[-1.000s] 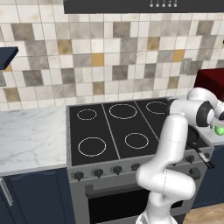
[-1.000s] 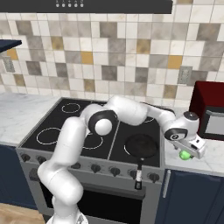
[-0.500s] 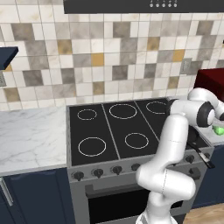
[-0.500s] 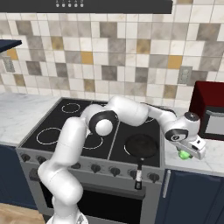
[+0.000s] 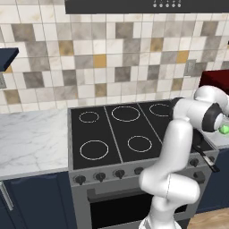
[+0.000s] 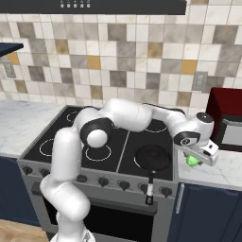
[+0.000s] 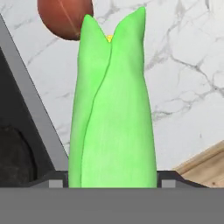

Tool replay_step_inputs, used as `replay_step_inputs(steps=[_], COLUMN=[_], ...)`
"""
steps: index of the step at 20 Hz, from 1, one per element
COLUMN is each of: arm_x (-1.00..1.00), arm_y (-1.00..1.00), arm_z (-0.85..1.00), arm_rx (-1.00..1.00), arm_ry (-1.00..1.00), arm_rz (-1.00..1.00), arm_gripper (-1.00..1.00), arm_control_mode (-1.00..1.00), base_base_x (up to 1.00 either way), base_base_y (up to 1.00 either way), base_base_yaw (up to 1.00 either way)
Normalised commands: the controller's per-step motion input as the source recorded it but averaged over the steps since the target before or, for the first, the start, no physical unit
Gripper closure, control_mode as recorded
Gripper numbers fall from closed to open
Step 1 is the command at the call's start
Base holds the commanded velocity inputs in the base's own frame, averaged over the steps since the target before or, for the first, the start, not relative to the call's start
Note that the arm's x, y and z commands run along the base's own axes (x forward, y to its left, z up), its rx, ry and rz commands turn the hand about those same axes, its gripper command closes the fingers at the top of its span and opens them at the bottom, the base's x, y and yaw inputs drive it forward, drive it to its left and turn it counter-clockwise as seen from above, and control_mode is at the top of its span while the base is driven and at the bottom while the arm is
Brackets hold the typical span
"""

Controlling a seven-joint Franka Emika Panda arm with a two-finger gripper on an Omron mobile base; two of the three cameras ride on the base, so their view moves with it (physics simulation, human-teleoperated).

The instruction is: Put the corn and onion in the pan. Then turn on the front right burner and set the heat to medium.

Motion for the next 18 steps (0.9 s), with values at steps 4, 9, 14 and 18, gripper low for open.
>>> replay_step_inputs(steps=[4, 9, 14, 18], arm_x=[-0.26, 0.0, 0.11, 0.32], arm_y=[1.0, 1.0, 1.0, 0.77], arm_z=[0.48, 0.02, 0.0, 0.08], arm_rx=[-0.05, -0.07, -0.09, -0.02], arm_ry=[0.01, 0.01, 0.1, 0.08], arm_rz=[0.21, 0.31, 0.34, 0.34], arm_gripper=[1.0, 1.0, 1.0, 1.0], arm_control_mode=[-1.0, -1.0, -1.0, -1.0], base_base_x=[0.0, 0.0, 0.0, 0.0], base_base_y=[0.0, 0.0, 0.0, 0.0], base_base_yaw=[0.0, 0.0, 0.0, 0.0])
